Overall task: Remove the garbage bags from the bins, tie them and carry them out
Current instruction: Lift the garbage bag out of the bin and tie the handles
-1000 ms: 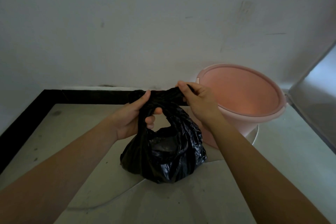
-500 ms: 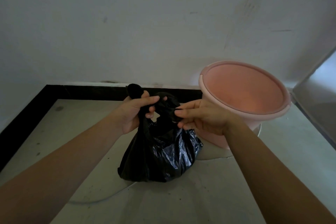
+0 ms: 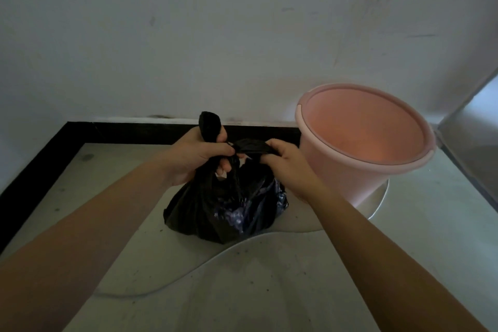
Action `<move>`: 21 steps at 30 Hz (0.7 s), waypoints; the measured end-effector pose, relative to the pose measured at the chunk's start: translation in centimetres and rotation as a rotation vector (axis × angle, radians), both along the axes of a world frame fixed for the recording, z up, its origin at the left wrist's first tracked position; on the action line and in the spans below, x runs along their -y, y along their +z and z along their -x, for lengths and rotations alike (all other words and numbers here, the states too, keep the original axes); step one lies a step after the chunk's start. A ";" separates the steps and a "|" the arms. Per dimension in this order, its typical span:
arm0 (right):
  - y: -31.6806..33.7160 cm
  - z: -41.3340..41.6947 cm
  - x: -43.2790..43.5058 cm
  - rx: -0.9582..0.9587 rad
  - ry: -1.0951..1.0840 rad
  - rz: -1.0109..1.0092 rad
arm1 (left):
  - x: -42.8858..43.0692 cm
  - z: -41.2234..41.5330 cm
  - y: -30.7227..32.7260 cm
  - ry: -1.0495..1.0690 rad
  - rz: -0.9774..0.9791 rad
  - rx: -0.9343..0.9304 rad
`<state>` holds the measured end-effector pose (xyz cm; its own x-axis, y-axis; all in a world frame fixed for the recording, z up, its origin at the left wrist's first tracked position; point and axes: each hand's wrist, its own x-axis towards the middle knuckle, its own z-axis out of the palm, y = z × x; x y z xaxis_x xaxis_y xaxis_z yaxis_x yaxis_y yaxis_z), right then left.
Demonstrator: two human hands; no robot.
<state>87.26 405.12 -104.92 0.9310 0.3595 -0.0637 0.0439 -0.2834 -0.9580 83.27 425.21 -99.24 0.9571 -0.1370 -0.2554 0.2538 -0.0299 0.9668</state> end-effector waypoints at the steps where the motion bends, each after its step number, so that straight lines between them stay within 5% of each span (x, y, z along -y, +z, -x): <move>1: 0.2 -0.2 0.4 -0.015 -0.020 0.010 | -0.1 -0.2 -0.1 0.030 -0.032 -0.011; 8: 1.3 0.2 1.2 -0.176 0.152 0.008 | -0.1 -1.4 -2.1 0.348 0.154 0.004; 15: -0.1 0.2 1.0 -0.284 0.165 0.016 | 0.1 -1.4 -1.8 0.450 0.636 -0.024; 21: -0.6 0.5 1.1 -0.382 0.250 -0.076 | 0.0 -0.9 -1.8 0.386 0.606 -0.037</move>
